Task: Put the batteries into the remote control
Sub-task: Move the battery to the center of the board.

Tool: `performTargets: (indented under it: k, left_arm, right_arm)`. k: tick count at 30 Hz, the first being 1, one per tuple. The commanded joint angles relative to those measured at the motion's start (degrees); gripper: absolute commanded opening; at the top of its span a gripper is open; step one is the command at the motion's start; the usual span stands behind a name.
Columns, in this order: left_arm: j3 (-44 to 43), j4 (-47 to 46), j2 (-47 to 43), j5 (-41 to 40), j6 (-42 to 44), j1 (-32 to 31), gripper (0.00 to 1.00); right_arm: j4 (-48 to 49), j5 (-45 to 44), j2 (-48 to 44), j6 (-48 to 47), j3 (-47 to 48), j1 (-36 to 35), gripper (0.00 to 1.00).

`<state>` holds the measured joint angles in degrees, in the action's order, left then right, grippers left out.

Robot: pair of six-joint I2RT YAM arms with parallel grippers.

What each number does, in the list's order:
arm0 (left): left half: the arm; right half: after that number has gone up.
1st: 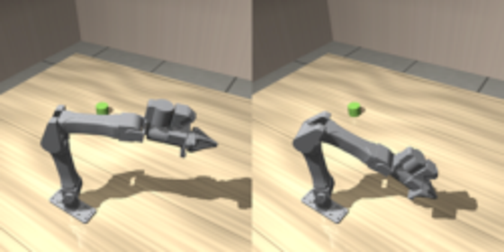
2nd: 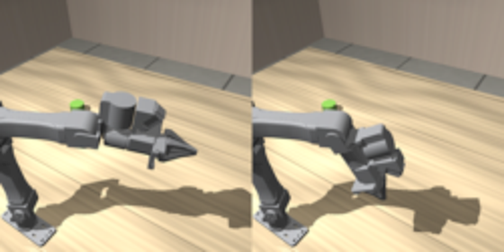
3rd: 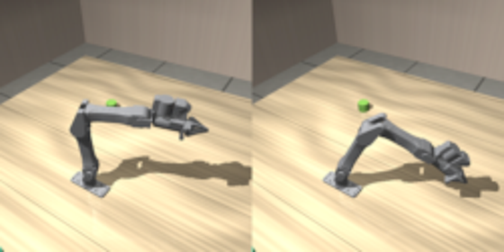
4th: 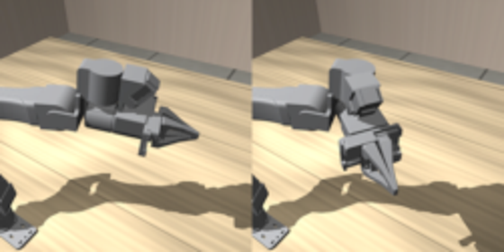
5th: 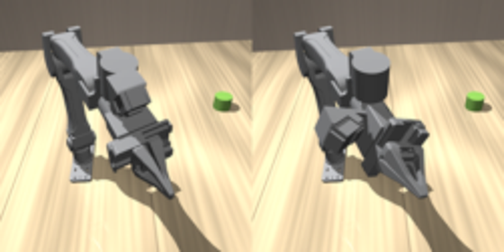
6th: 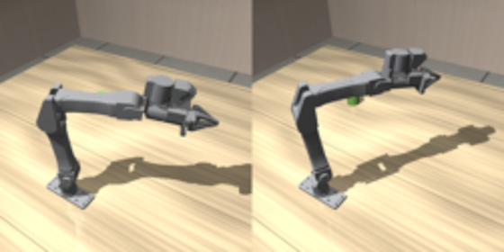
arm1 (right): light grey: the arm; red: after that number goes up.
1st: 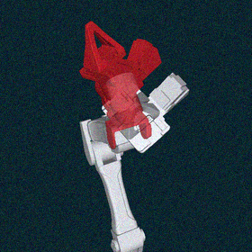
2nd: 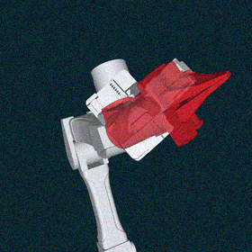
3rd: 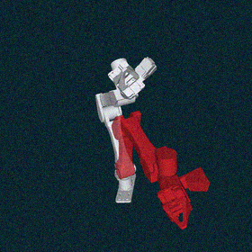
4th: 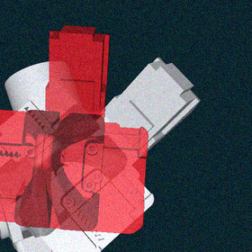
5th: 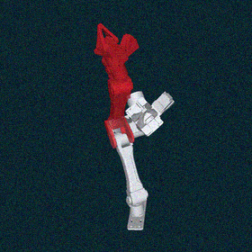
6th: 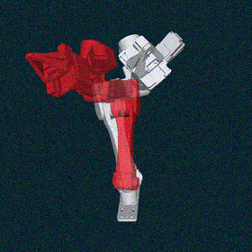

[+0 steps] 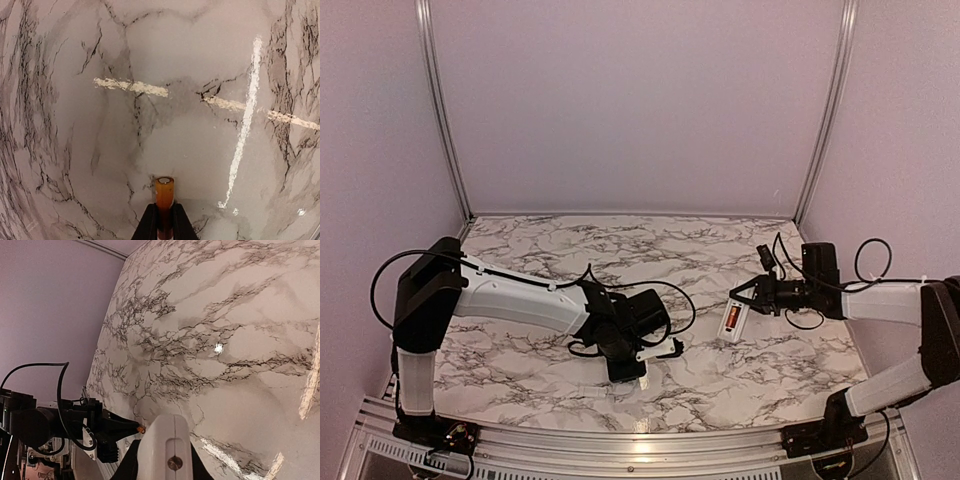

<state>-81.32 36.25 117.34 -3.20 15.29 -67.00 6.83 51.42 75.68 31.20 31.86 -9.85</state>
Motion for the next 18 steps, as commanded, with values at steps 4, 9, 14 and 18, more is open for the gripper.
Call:
performTargets:
  k: [4,9,14,18]
  left_arm:
    - [0.8,4.77,1.41,2.33,9.47,1.26,0.09]
    - [-1.31,5.76,2.31,0.66,7.64,1.35,0.24]
    - [-0.6,4.33,-1.76,-2.95,3.88,1.35,0.45]
    - [1.08,1.01,-8.51,-6.96,-0.55,1.1,0.69]
  right_arm:
    - [1.54,0.35,1.9,-0.95,1.54,-2.87,0.0]
    - [1.19,-0.34,2.73,-1.4,2.39,-4.22,0.0]
    - [0.99,-0.53,2.82,-1.5,2.76,-4.39,0.0]
    - [0.46,-1.15,3.05,-2.21,3.61,-4.47,0.0]
